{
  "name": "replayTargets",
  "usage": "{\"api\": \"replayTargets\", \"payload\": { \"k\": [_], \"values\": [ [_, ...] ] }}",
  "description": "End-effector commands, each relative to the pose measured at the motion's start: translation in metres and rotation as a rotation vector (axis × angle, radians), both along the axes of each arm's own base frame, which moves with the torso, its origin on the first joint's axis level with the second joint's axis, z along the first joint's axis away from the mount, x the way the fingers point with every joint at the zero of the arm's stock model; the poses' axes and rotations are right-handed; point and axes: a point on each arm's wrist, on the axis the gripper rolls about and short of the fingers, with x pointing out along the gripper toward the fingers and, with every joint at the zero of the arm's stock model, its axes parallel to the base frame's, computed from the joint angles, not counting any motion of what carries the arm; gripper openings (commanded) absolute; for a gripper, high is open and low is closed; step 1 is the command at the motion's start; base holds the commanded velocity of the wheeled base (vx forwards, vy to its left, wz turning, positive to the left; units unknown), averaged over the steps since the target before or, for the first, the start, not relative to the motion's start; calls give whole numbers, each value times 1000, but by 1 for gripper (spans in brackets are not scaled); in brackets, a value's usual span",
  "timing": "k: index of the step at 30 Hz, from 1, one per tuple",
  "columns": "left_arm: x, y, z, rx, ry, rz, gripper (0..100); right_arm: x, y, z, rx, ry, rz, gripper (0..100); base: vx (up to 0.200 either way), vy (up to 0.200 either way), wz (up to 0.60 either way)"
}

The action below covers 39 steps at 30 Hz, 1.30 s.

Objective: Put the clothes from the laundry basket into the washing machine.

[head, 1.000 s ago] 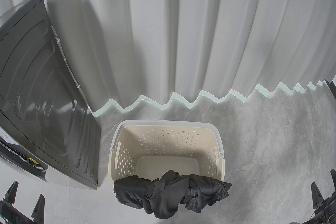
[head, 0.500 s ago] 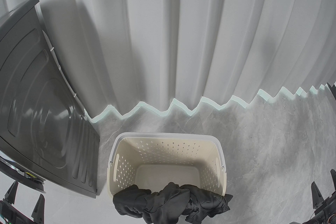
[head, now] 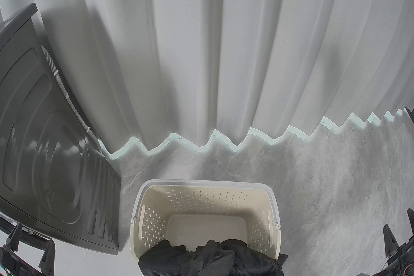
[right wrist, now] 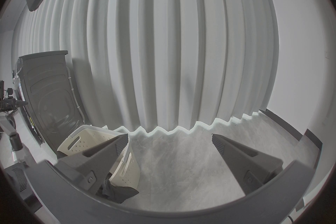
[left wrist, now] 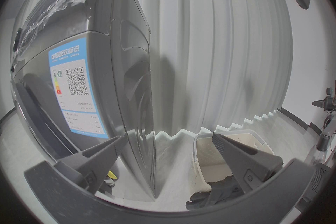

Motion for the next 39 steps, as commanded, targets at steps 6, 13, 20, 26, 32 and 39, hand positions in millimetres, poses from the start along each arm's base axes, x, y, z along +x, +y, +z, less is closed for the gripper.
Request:
{"api": "replayTargets", "payload": {
  "k": [6, 13, 20, 26, 32, 39],
  "values": [
    [0, 0, -5, -1, -1, 0, 100, 0, 0, -5, 0, 2, 0, 100, 167, 0, 0],
    [0, 0, -5, 0, -1, 0, 100, 0, 0, -5, 0, 2, 0, 100, 114, 0, 0],
    [0, 0, -5, 0, -1, 0, 100, 0, 0, -5, 0, 2, 0, 100, 0, 0, 0],
    [0, 0, -5, 2, -1, 0, 100, 0, 0, -5, 0, 1, 0, 100, 0, 0, 0],
    [0, 0, -5, 0, -1, 0, 100, 0, 0, -5, 0, 1, 0, 100, 0, 0, 0],
    [0, 0, -5, 0, -1, 0, 100, 0, 0, -5, 0, 2, 0, 100, 0, 0, 0]
  ]
}}
